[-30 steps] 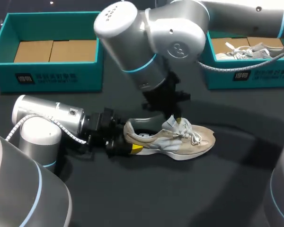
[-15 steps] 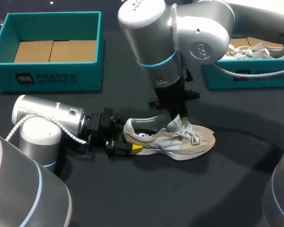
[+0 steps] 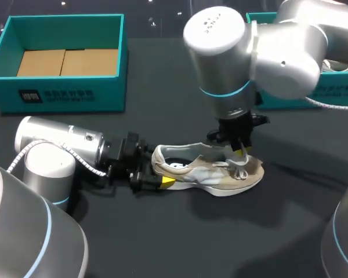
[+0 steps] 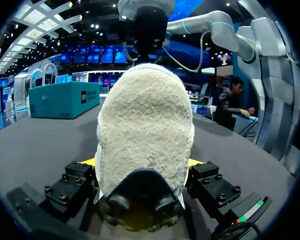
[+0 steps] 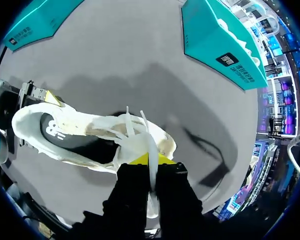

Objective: Take the shoe out of the shoebox, open the shoe tongue, remove and reinsert the insole, then place the shoe into the shoebox

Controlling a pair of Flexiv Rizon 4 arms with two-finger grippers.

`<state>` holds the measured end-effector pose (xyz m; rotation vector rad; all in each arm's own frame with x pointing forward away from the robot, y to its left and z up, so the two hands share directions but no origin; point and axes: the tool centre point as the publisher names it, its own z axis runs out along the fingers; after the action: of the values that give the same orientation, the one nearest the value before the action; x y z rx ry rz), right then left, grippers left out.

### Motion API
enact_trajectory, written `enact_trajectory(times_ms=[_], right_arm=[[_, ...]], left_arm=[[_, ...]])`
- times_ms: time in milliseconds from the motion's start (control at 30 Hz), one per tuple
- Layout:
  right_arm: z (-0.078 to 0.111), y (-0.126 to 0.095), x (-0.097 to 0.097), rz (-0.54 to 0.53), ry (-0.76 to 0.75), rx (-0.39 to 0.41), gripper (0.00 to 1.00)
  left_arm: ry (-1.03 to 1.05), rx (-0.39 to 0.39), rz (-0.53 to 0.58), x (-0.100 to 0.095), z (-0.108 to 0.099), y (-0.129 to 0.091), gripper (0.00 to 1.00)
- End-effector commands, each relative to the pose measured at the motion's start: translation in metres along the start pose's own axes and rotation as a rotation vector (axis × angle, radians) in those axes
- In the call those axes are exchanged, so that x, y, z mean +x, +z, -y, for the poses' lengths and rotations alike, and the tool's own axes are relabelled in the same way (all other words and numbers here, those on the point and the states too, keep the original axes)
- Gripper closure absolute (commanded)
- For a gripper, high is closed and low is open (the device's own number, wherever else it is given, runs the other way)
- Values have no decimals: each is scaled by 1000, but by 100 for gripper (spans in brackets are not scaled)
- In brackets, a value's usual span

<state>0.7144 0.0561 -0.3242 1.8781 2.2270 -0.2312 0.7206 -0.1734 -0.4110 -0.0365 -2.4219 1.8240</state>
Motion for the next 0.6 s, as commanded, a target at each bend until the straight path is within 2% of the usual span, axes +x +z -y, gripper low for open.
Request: enact_trajectory(times_ms=[33,67,133,300,400,467,500,533,600], right_arm=[[8,9,-22,-187,-18,-25,100],[9,13,-24,-190,-23,-27,100],[10,18,-27,-193,-34,-30,80],[10,29,-30,-197,-38,-26,57],[12,33,-29,-192,-37,-20,51],[14,34,-30,-187,-34,-21,51],[15,34,-30,-187,-33,-25,49],[16,36,-30,-184,-29,-29,40],[17,40,-31,-187,-20,-34,38]], left_arm=[[0,-1,2,2,-4,4,100],[0,-1,2,2,-4,4,100],[0,-1,2,2,-4,4,100],[0,-1,2,2,-4,4,100],[0,-1,2,2,-4,4,100],[0,-1,2,2,-4,4,100],[0,-1,2,2,-4,4,100],[0,-1,2,2,-4,4,100],[0,-1,2,2,-4,4,100]])
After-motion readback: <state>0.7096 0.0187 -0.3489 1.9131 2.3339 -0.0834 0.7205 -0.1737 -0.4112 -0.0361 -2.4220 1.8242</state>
